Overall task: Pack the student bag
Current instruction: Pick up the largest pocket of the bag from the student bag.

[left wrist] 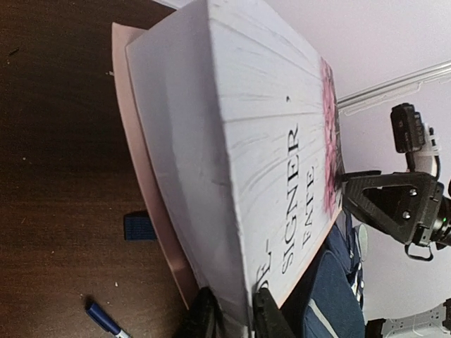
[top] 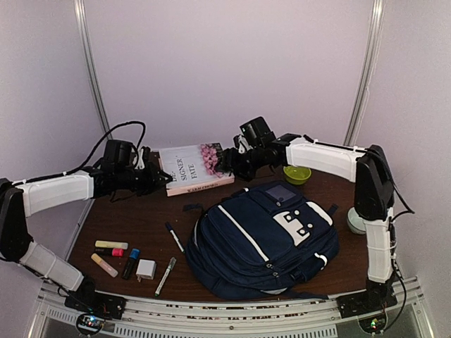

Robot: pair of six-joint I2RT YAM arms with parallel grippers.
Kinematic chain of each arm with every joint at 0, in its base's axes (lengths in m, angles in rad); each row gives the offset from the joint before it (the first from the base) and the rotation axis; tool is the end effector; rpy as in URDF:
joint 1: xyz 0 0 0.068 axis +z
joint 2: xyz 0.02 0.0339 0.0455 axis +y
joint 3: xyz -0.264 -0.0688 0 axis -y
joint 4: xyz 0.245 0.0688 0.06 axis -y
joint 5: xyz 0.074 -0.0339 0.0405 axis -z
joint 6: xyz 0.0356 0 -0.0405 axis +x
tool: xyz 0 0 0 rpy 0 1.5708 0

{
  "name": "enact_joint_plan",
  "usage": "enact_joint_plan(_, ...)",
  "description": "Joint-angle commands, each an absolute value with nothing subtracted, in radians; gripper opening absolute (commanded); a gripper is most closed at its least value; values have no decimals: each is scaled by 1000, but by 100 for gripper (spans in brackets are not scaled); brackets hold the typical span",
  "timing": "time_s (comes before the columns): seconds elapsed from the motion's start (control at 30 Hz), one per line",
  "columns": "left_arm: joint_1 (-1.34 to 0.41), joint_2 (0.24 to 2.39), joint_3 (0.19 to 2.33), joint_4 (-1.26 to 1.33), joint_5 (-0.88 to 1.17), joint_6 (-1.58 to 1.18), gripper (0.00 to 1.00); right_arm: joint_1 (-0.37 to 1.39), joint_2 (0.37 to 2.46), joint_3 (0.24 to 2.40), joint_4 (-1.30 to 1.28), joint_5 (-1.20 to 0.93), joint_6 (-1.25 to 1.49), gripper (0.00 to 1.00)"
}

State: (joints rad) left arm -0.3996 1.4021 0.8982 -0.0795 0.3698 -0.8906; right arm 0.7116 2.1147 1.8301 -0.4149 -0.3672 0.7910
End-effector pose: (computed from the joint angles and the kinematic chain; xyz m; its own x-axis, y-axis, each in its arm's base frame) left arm 0.2793 -0.1319 0.2489 -0.8172 -0.4418 -0.3701 0.0084 0.6330 -0.7741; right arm 0.3632 0.3301 0.2592 -0.9242 0.0794 -0.3737 -0.2281 0.6698 0.7066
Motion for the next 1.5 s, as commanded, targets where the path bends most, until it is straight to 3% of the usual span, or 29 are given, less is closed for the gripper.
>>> enact_joint_plan(0.0, -425, 1329, 897, -92, 403, -826, 0, 735, 2002, 1917, -559, -308, 622, 70)
enact_joint_plan(0.2, -424, 1237, 874, -145, 365, -797, 0, 725, 1907, 1927, -678, -171, 514, 80)
enact_joint_plan(0.5, -424, 1178, 826, -165, 336, -798, 0, 719, 1828, 1883, -736, -163, 481, 84)
enact_joint_plan(0.9, -385, 910, 877, -514, 70, -760, 0, 1028, 1647, 1678, -880, 14, 202, 78)
enact_joint_plan(1.47, -375, 676, 930, -807, -39, -734, 0, 1393, 1775, 1649, -1087, 275, 198, 79)
